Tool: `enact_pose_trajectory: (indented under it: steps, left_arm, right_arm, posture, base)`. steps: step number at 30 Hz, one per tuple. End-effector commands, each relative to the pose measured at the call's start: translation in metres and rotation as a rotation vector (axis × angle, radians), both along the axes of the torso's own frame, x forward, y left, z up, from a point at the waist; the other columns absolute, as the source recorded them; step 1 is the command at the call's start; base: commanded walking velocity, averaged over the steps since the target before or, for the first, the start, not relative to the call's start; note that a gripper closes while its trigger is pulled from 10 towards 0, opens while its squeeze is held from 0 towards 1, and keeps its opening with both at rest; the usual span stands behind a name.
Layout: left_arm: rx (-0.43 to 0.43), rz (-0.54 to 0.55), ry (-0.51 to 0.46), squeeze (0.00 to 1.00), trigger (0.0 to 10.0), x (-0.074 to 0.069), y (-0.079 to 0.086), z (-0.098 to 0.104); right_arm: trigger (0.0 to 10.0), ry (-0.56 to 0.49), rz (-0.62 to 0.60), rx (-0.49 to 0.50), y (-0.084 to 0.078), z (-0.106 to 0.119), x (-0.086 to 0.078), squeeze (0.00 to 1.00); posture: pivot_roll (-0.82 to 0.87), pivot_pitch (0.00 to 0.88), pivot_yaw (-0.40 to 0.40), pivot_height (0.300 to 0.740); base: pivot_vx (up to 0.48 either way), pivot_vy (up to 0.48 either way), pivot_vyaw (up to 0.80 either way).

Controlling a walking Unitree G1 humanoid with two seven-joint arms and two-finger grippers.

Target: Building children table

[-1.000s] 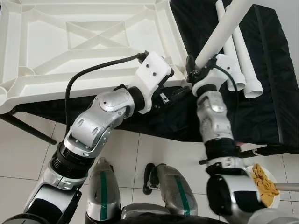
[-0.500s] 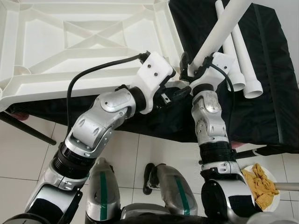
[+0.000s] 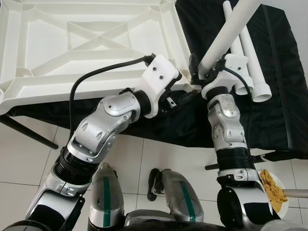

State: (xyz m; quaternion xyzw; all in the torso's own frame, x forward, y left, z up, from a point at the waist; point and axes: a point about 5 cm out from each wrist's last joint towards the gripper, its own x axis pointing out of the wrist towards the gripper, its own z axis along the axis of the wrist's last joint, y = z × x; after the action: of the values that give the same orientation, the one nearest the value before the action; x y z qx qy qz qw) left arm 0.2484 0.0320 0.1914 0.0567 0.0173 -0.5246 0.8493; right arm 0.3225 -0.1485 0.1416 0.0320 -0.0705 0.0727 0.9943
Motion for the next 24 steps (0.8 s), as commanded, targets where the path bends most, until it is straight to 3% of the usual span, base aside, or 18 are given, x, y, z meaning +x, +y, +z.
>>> enact_pose_trajectory:
  steps: [1, 8, 24]
  left_arm:
    - [0.011, -0.037, -0.002, 0.00, 10.0, -0.003, -0.002, 0.000]
    - [0.012, -0.038, -0.005, 0.00, 10.0, -0.002, -0.001, 0.000]
    - [0.016, -0.030, -0.006, 0.00, 10.0, -0.001, 0.001, 0.001]
  right_arm:
    - [10.0, 0.025, 0.065, -0.036, -0.014, -0.003, 0.004, 0.00]
    - [10.0, 0.029, 0.192, -0.101, -0.021, -0.005, 0.008, 0.00]
    - [10.0, 0.033, 0.253, -0.119, -0.028, -0.007, 0.016, 0.00]
  posture:
    - [0.12, 0.033, -0.123, 0.740]
    - [0.12, 0.026, -0.120, 0.740]
    - [0.13, 0.040, -0.117, 0.740]
  base:
    - [0.000, 0.000, 0.00]
    - [0.000, 0.000, 0.00]
    - [0.000, 0.000, 0.00]
